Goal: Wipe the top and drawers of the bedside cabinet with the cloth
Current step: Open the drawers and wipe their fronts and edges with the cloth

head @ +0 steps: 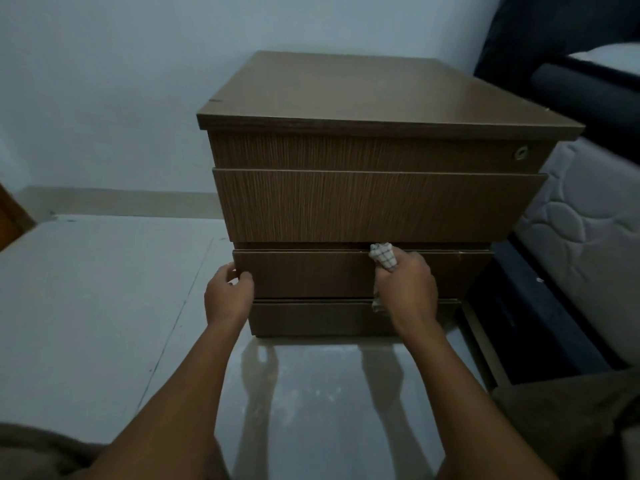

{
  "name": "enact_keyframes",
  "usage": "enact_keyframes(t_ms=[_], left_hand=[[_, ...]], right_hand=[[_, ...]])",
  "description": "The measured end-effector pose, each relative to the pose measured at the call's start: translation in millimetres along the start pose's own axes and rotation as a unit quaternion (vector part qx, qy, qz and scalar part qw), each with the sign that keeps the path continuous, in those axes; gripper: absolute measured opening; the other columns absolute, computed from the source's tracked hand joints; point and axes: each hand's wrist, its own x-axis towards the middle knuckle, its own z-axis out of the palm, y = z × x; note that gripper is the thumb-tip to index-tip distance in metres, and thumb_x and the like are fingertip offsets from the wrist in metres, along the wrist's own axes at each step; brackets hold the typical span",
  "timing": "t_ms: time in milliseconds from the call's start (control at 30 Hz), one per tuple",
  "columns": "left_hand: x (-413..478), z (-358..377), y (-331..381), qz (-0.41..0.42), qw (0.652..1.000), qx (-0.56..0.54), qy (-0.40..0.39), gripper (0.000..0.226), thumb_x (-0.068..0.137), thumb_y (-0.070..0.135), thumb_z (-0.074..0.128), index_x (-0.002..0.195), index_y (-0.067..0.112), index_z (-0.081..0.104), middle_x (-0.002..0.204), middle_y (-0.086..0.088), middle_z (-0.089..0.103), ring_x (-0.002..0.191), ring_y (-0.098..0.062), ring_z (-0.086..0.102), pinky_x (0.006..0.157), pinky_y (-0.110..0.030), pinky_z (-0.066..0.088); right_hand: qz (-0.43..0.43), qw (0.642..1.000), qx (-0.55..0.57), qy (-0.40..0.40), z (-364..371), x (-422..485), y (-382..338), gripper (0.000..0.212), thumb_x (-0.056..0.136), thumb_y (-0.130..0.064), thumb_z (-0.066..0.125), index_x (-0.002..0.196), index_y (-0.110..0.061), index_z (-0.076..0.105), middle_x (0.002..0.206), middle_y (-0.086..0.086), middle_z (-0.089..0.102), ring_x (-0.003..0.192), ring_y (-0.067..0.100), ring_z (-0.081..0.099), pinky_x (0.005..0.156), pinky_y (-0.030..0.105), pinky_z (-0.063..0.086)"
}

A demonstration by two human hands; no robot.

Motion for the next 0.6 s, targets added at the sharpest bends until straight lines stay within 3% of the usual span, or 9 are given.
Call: enact_keyframes(t_ms=[267,433,600], left_hand=[[1,-4,-1,-0.002,1.0,-0.012,-0.021,0.041,0.098,0.017,0.045,0.138,0.015,0.051,0.137,-0.009,0.057,0.124,-0.029,0.053,0.102,-0.044,0.045],[2,-10,2,-0.013,0.999,-0.008,-0.04,0.046,0.098,0.002,0.033,0.14,0.013,0.049,0.14,-0.009,0.054,0.13,-0.027,0.047,0.096,-0.033,0.039],[3,-15,1,-0.009,0.998,-0.004,-0.062,0.051,0.096,-0.005,0.031,0.141,0.014,0.047,0.144,-0.008,0.05,0.136,-0.026,0.041,0.105,-0.037,0.035]], right_hand=[[-0.067,0.995,0.0,-0.072,30,-17,-49,0.025,0.092,-0.028,0.056,0.116,-0.022,0.063,0.105,0.002,0.055,0.079,0.013,0.055,0.063,0.024,0.04],[-0.087,0.988,0.026,-0.122,50,-29,-85,0.028,0.093,-0.028,0.055,0.119,-0.02,0.062,0.11,0.004,0.055,0.078,0.014,0.049,0.064,0.026,0.035],[-0.111,0.98,0.049,-0.16,66,-39,-110,0.028,0.095,-0.028,0.054,0.12,-0.02,0.06,0.11,0.004,0.054,0.078,0.012,0.048,0.064,0.024,0.036]])
